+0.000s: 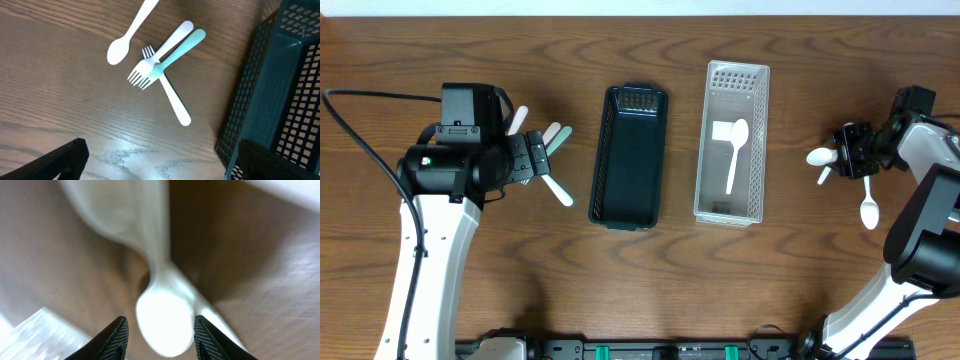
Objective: Pack container
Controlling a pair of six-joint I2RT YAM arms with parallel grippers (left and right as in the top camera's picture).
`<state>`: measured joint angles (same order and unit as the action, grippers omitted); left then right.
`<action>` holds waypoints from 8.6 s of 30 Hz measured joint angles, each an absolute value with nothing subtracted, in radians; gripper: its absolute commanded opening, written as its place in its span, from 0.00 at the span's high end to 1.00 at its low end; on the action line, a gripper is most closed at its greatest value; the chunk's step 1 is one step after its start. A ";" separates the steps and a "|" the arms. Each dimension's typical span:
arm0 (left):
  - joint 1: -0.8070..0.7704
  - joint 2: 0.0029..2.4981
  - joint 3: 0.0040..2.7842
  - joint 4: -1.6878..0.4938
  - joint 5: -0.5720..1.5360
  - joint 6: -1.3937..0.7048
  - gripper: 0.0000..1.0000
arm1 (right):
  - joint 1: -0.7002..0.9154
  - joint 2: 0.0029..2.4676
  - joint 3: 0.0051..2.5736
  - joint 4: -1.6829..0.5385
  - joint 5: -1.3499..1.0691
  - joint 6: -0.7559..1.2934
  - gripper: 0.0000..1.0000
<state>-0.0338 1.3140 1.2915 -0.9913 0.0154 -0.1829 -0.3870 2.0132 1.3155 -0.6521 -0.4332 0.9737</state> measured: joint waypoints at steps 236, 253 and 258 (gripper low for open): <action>-0.034 1.314 1.291 -0.991 0.015 -0.183 0.02 | -0.219 2.117 1.381 -0.287 -0.072 -0.377 0.53; -0.034 1.314 1.291 -0.991 0.015 -0.183 0.02 | -0.219 2.125 1.406 -0.421 -0.088 -0.309 0.93; -0.034 1.314 1.291 -0.991 0.015 -0.183 0.02 | -0.219 2.115 1.407 -0.456 -0.085 -0.274 0.97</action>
<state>-0.0338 1.3140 1.2915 -0.9913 0.0154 -0.1829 -0.2188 2.1147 1.4071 -0.4561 -0.0849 -0.2737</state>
